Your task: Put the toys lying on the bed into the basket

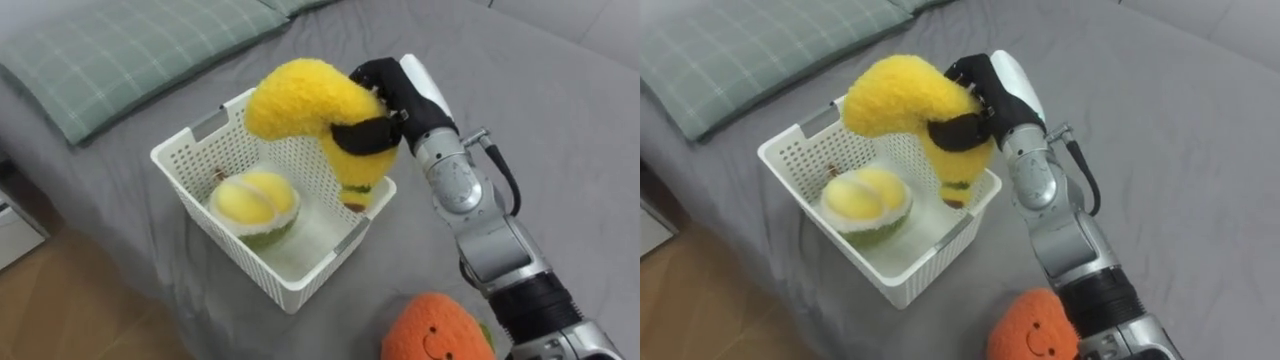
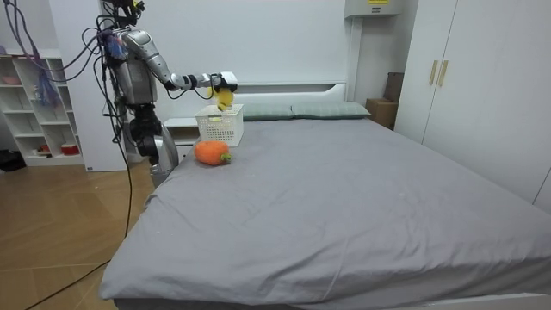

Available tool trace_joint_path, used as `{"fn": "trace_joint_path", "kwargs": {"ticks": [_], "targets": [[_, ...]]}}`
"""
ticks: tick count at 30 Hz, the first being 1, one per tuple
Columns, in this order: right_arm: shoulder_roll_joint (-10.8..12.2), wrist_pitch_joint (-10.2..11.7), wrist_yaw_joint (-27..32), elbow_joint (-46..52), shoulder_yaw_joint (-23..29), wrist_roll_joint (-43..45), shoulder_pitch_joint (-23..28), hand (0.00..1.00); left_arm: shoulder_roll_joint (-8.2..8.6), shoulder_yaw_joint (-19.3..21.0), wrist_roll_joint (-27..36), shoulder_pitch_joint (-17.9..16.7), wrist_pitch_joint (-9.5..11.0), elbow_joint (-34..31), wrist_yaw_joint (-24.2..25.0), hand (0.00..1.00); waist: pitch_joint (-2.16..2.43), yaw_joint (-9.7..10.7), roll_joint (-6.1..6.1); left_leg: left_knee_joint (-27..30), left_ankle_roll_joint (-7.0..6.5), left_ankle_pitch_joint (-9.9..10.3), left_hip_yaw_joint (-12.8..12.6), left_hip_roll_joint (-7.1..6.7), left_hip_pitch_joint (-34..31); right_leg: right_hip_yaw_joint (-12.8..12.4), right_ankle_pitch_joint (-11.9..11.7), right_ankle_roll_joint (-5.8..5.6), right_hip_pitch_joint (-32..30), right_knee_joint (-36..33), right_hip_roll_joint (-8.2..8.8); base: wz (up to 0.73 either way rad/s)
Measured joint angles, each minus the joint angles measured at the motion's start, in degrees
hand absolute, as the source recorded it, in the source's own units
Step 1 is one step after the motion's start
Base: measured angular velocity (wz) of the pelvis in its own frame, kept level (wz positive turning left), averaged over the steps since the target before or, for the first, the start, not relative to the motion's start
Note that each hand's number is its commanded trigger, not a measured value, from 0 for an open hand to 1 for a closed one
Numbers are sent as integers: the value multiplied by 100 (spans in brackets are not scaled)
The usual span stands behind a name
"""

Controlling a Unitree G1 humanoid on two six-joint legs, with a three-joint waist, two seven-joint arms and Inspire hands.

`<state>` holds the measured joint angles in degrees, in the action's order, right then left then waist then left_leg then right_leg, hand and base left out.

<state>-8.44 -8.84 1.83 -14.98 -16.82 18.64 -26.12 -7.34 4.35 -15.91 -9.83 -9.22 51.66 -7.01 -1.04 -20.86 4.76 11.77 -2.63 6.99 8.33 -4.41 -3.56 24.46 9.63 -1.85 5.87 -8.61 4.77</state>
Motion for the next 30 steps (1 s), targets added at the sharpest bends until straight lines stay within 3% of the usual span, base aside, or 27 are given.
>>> {"fn": "trace_joint_path", "kwargs": {"ticks": [9, 20, 30], "targets": [[-1, -16, 4, -44, 0, -14, 0, 0, -11, 7, -308, -114, -212, -106, 93, 0, 6, -34, -6, 7, -18, -59, 184, -83, -24, 82, 4, -6, 51, 1, 30, 12], [-45, -6, 14, -667, 7, -33, -13, 0, 8, 4, -461, -91, -223, -233, 147, 0, 12, -27, 5, 48, -15, -61, 153, -94, 3, -30, 24, -33, 85, 3, 21, -1], [-71, -3, 17, -680, 5, -38, -15, 0, 7, 5, -461, 144, -154, -228, 107, 0, -1, -6, 105, 38, -26, -65, 125, -99, 12, -51, 25, -34, 85, 7, 24, 0]]}}
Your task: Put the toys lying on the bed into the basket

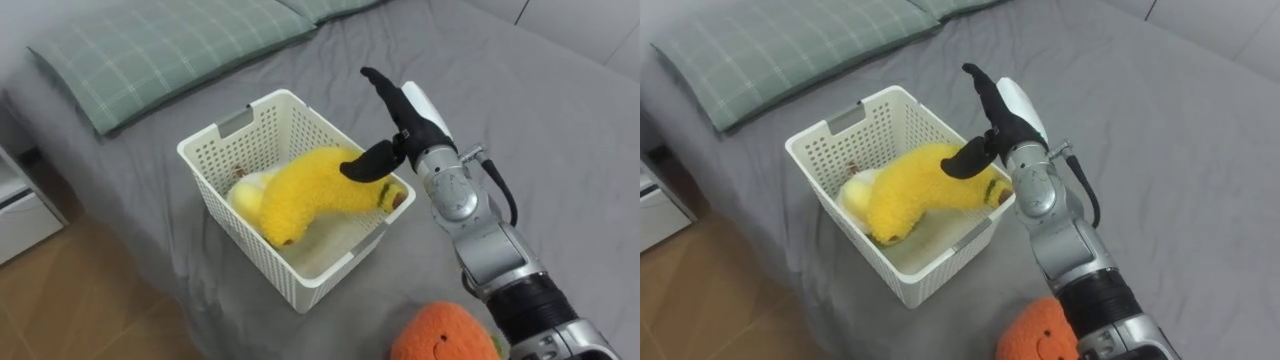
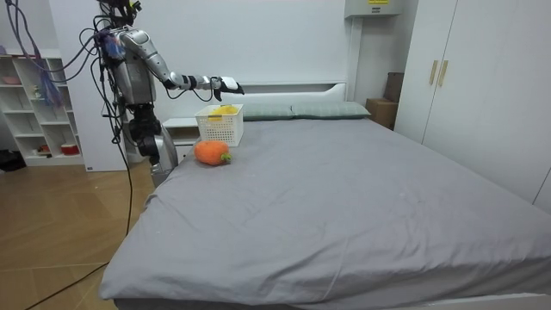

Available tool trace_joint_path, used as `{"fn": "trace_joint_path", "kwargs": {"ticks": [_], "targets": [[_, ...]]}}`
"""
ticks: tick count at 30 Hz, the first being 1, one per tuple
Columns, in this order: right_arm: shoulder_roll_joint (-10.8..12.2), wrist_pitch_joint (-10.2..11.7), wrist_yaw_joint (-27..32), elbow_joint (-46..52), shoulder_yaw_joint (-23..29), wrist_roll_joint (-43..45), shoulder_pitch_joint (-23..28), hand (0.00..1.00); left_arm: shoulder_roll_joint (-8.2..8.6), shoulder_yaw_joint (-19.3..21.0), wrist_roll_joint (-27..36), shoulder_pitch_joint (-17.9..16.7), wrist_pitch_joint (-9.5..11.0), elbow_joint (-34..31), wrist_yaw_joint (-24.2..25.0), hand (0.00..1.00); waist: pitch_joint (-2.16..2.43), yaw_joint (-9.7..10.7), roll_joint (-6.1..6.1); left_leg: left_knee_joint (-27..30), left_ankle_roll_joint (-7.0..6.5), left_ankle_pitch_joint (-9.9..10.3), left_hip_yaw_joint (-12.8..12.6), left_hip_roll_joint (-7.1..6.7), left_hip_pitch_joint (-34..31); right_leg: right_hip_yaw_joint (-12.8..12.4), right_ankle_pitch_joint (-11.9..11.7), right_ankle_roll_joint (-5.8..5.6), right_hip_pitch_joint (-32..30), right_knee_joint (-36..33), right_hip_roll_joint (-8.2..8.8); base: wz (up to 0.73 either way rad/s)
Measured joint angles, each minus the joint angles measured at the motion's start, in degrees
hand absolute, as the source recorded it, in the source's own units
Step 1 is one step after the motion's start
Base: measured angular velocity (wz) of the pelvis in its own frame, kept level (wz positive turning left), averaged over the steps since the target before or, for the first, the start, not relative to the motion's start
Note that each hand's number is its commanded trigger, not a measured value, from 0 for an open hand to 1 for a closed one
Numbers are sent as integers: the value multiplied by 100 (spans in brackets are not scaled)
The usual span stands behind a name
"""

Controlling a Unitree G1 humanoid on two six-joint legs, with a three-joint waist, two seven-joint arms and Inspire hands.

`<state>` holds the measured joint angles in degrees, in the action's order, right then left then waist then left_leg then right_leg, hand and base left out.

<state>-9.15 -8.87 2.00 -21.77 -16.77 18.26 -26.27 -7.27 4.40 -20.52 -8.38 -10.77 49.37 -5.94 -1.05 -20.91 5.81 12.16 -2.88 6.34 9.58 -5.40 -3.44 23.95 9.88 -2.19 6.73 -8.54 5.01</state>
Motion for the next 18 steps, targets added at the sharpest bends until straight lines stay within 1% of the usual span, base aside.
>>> {"fn": "trace_joint_path", "kwargs": {"ticks": [18], "targets": [[-28, 0, 0, -11, 2, -27, -12, 0, -2, 7, 0, -5, -3, 1, -6, 0, -6, -27, -7, -53, -1, 3, -2, 18, 3, -13, -3, 3, -29, -10, 0, 0]]}}
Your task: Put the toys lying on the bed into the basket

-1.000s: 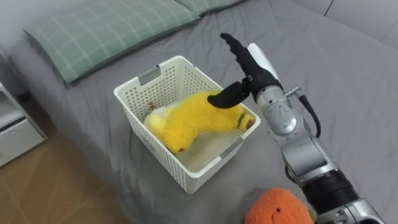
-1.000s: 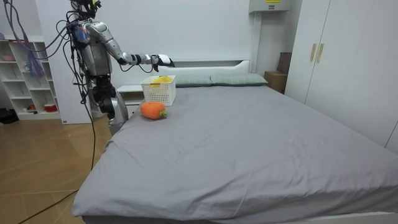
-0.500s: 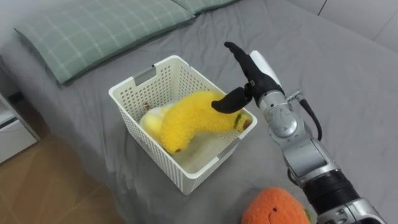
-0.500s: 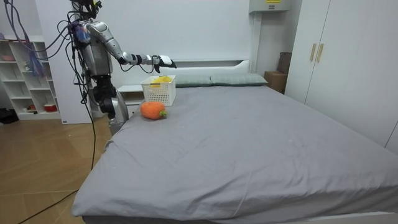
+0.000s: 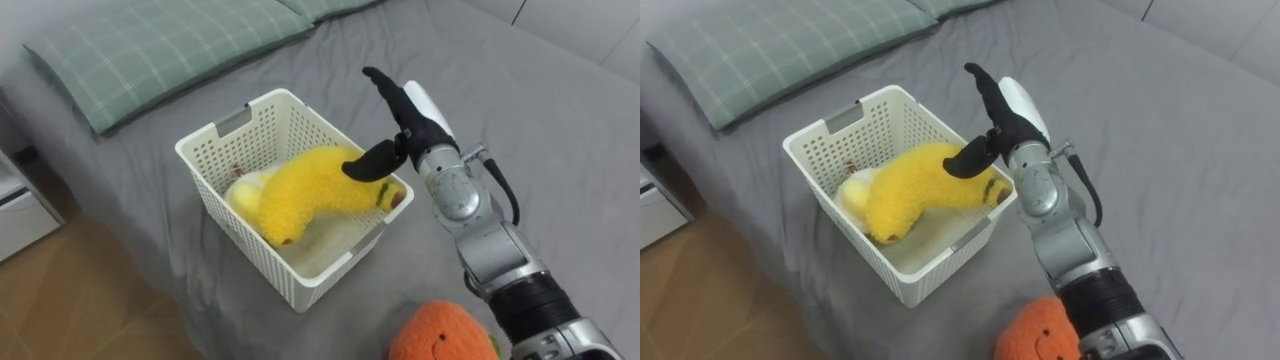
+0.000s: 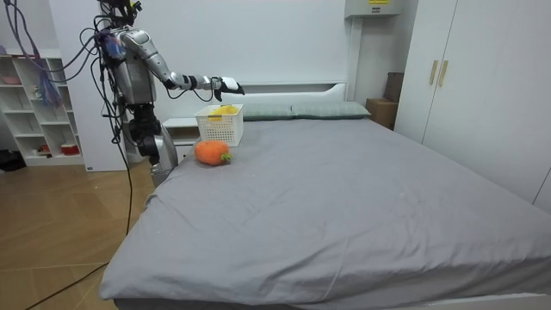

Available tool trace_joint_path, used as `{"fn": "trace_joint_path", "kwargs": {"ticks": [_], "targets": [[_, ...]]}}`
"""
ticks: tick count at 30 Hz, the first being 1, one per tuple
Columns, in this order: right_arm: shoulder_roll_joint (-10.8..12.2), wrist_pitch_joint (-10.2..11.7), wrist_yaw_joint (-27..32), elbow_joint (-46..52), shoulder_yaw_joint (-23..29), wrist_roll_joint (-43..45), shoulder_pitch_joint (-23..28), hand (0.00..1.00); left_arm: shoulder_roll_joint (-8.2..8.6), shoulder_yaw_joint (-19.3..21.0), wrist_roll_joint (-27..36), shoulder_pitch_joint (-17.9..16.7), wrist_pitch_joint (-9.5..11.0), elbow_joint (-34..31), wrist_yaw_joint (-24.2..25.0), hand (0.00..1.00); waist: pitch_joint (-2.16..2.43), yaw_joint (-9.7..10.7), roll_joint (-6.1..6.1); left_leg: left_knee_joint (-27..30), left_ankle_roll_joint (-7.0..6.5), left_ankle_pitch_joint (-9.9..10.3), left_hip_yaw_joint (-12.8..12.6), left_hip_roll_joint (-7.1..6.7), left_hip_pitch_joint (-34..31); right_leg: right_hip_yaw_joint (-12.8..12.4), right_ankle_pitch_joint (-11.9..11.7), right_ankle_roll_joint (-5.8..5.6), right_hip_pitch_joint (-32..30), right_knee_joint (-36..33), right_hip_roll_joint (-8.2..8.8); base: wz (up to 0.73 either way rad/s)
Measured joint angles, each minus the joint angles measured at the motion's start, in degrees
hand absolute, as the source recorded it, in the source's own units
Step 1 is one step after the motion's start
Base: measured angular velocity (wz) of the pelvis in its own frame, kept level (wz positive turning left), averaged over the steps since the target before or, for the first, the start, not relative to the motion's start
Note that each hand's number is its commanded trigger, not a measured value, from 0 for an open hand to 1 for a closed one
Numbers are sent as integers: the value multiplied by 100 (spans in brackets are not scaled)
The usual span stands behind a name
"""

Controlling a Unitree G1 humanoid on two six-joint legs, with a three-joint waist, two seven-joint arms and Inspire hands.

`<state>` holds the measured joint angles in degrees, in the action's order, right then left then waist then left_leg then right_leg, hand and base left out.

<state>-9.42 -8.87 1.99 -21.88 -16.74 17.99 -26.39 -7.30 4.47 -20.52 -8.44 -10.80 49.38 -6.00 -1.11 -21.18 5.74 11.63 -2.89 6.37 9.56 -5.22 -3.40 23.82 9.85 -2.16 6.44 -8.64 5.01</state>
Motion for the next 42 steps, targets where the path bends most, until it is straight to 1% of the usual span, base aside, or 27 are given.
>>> {"fn": "trace_joint_path", "kwargs": {"ticks": [2, 5, 7, 8, 10, 11, 13, 14, 15, 16, 17, 18, 20, 21, 22, 23, 24, 25, 29, 31, 33, 36, 38, 42], "targets": [[-1, 1, 0, 0, 11, -105, 0, 0, -6, 0, 12, 0, 0, 18, -4, 0, 0, 15, -1, 2, -1, 0, -11, 5, 4, -4, 0, 0, -2, 0, 0, 0], [-17, 3, 28, 0, 87, -698, 0, 0, -22, 2, 16, -3, -1, 140, -4, 0, -6, 54, -12, 2, -1, 0, -40, 12, 22, -8, -2, 3, 2, 0, 2, -4], [-25, 3, 98, 0, 168, -915, 0, 0, -22, 23, 16, -26, -14, 234, -4, 0, -13, 62, -23, 6, -2, 1, -99, 31, 28, -39, -8, 10, 0, -4, -1, -12], [-26, 3, 178, 0, 228, -1041, 0, 0, -22, 29, 16, -67, -20, 263, -4, 0, -22, 61, -36, 8, -6, 6, -146, 47, 44, -86, -12, 14, 0, -9, -6, -18], [-30, 12, 302, 2, 263, -1149, 5, 0, -7, 37, 13, -150, -31, 293, -4, 0, -21, 98, -80, 5, -11, 20, -186, 54, 78, -169, -14, 16, -1, -13, -9, -17], [-42, 70, 332, 8, 296, -1189, 39, 0, 33, 80, 11, -197, -33, 293, -5, 0, -13, 156, -113, 4, -19, 26, -231, 63, 94, -193, -17, 16, -8, -13, -7, -15], [-79, 179, 375, 20, 307, -1535, 155, 0, 124, 148, 26, -273, -24, 319, -17, 0, 27, 257, -214, 1, -37, 40, -318, 79, 117, -288, -37, 3, 4, -10, -10, -17], [-96, 199, 388, 50, 311, -1614, 221, 0, 136, 150, 30, -272, -12, 351, -21, 0, 43, 285, -236, -2, -40, 41, -329, 77, 121, -304, -39, 0, 7, -10, -10, -10], [-141, 221, 413, 79, 310, -1767, 354, 0, 158, 153, 47, -275, -7, 384, -48, 0, 64, 364, -267, -6, -47, 45, -356, 74, 148, -339, -39, -1, 21, -8, -5, -6], [-160, 225, 416, 78, 311, -1819, 413, 0, 161, 153, 65, -274, 0, 404, -75, 0, 63, 383, -278, -13, -49, 42, -394, 75, 178, -355, -39, -1, 32, -6, -2, -19], [-200, 232, 419, 77, 311, -1904, 554, 0, 161, 157, 82, -272, 16, 463, -130, 0, 74, 388, -295, -41, -56, 46, -460, 92, 236, -426, -39, -1, 47, -6, -5, -26], [-229, 237, 428, 77, 314, -2007, 671, 0, 161, 157, 92, -282, 18, 476, -159, 0, 74, 443, -305, -93, -60, 52, -482, 101, 277, -477, -39, -1, 59, -8, -7, -25], [-241, 253, 437, 77, 386, -2011, 806, 0, 174, 165, 127, -288, 40, 474, -230, 0, 74, 558, -306, -122, -62, 55, -557, 118, 300, -535, -41, -3, 50, -13, -10, -21], [-243, 260, 470, 73, 480, -2028, 882, 0, 186, 216, 172, -282, 77, 472, -239, 0, 73, 593, -313, -135, -62, 66, -633, 144, 312, -616, -53, -11, 43, -12, -24, -29], [-245, 271, 525, 62, 534, -2042, 940, 0, 185, 247, 221, -298, 119, 472, -248, 0, 75, 674, -316, -135, -62, 79, -666, 152, 332, -649, -56, -10, 49, -13, -30, -24], [-244, 282, 546, 52, 555, -2053, 965, 0, 186, 260, 243, -309, 135, 472, -252, 0, 75, 696, -318, -138, -63, 82, -699, 154, 346, -656, -56, -10, 54, -14, -30, -21], [-245, 284, 553, 33, 606, -2062, 994, 0, 190, 264, 252, -337, 148, 457, -254, 0, 76, 760, -324, -170, -65, 84, -770, 167, 381, -685, -57, -11, 53, -16, -30, -19], [-244, 284, 552, 31, 671, -2072, 1029, 0, 191, 271, 252, -354, 153, 436, -257, 0, 76, 845, -325, -194, -65, 84, -784, 172, 401, -721, -58, -10, 49, -17, -30, -21], [-276, 285, 531, 29, 732, -2093, 1168, 0, 193, 274, 255, -355, 180, 333, -269, 0, 79, 977, -322, -205, -73, 103, -873, 183, 411, -802, -60, -12, 25, -16, -40, -11], [-272, 287, 467, 10, 727, -2091, 1259, 0, 194, 269, 318, -346, 223, 296, -284, 0, 81, 996, -318, -212, -73, 109, -922, 193, 408, -846, -61, -12, 0, -16, -47, -12], [-270, 290, 393, -59, 710, -2003, 1433, 0, 194, 269, 433, -302, 255, 296, -331, 0, 94, 1002, -301, -210, -73, 110, -970, 202, 406, -945, -64, -15, -41, -16, -57, -12], [-259, 288, 220, -249, 640, -1939, 1634, 0, 193, 272, 542, -274, 261, 294, -346, 0, 100, 997, -286, -222, -74, 120, -1010, 214, 399, -947, -68, -17, -63, -16, -62, -7], [-259, 281, 100, -489, 565, -1847, 1663, 0, 189, 270, 641, -267, 271, 294, -351, 0, 99, 1006, -276, -221, -73, 128, -1032, 221, 401, -947, -69, -18, -69, -17, -62, -5], [-258, 247, -84, -1060, 551, -1779, 1663, 0, 173, 272, 928, -273, 365, 299, -356, 0, 98, 1020, -244, -221, -71, 130, -1038, 226, 409, -952, -71, -16, -65, -14, -66, 0]]}}
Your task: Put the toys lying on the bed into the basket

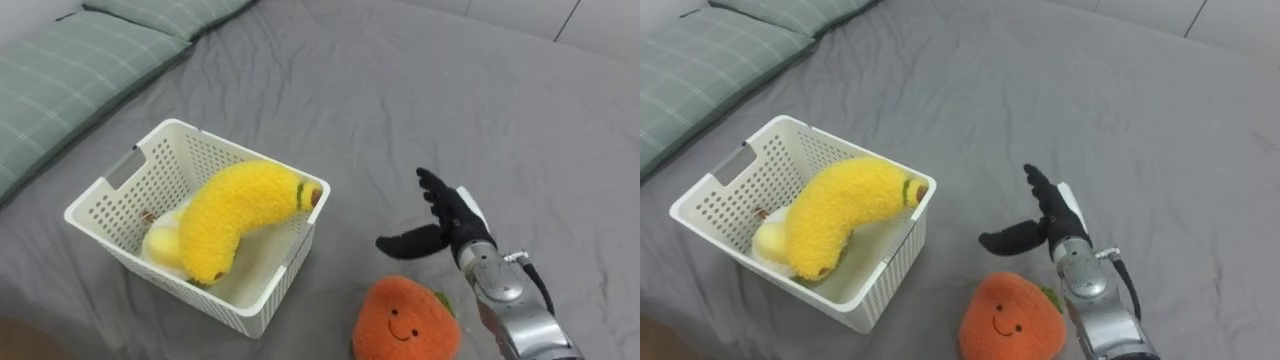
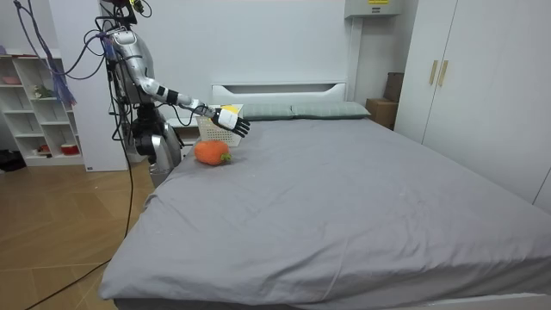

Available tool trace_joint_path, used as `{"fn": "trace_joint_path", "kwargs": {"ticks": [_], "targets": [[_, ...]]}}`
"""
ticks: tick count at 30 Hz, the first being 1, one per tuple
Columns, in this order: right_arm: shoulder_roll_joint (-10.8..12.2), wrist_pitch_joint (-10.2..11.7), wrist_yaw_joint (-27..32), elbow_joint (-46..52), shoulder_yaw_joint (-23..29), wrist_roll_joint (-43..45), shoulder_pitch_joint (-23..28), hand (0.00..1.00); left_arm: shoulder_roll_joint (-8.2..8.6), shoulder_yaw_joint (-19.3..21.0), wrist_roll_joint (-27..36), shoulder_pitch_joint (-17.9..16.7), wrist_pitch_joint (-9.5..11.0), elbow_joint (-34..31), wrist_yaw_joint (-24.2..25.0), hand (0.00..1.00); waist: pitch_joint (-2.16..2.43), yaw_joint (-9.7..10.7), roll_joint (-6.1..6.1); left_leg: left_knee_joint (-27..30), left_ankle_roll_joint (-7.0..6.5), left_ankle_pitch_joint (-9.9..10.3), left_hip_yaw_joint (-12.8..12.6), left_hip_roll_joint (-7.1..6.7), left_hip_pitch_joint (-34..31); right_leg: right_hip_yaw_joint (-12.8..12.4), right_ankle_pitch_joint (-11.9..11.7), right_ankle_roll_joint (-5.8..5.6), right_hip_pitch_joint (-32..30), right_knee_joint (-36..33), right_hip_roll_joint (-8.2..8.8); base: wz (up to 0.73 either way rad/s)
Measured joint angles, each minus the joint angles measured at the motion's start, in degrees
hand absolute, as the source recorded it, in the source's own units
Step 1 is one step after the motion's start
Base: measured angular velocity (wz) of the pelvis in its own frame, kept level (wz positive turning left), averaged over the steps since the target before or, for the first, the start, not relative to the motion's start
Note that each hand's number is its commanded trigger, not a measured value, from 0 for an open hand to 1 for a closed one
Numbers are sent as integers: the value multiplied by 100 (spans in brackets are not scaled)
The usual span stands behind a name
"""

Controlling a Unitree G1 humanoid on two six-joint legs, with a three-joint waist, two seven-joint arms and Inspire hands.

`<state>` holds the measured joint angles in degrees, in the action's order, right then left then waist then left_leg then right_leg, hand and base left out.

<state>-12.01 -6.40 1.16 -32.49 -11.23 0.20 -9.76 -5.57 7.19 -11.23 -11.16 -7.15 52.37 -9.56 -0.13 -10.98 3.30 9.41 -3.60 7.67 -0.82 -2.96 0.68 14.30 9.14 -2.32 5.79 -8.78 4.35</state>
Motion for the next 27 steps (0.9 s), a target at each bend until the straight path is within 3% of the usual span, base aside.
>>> {"fn": "trace_joint_path", "kwargs": {"ticks": [4, 7, 9, 19, 24, 26, 27], "targets": [[-1, 0, -163, -335, -155, 244, 9, 0, -64, -19, 43, -45, 6, -8, -24, 0, -11, 33, 47, 21, 16, 18, -3, 19, -2, 5, -3, 4, 1, 3, -15, 0], [35, -3, -435, -741, -332, 642, 12, 0, -17, -68, 47, -49, 3, -8, -65, 0, -17, 26, 43, 28, 19, 53, 2, 26, -15, 9, -3, 5, 7, 4, -21, 0], [139, -127, -677, -1058, -335, 902, 12, 0, 13, -118, 46, -42, 4, -8, -97, 0, -19, 11, 39, 43, 20, 63, 43, 24, -30, 15, -3, 4, 11, 10, -25, 0], [261, -117, -1067, -1882, -550, 933, -9, 0, -4, -169, 49, -136, -38, 52, -96, 0, -27, -55, 60, 76, 18, 99, 54, 20, -23, 51, -3, 5, 44, 12, -30, 1], [282, -132, -1295, -2097, -546, 942, -11, 0, 1, -175, -37, -224, -196, 50, 21, 0, -41, -45, 120, 379, 15, 272, 190, 22, -121, 289, -3, 4, 131, 15, -44, 11], [283, -149, -1316, -2151, -551, 942, -15, 65, -12, -175, -43, -248, -242, 50, 16, 0, -40, -67, 132, 428, 6, 298, 202, 20, -123, 318, -3, 4, 162, 13, -43, 5], [286, -182, -1323, -2154, -552, 942, -18, 87, -23, -176, -69, -257, -267, 50, 15, 0, -40, -68, 136, 437, 16, 308, 223, 12, -123, 323, -3, 4, 172, 11, -40, 4]]}}
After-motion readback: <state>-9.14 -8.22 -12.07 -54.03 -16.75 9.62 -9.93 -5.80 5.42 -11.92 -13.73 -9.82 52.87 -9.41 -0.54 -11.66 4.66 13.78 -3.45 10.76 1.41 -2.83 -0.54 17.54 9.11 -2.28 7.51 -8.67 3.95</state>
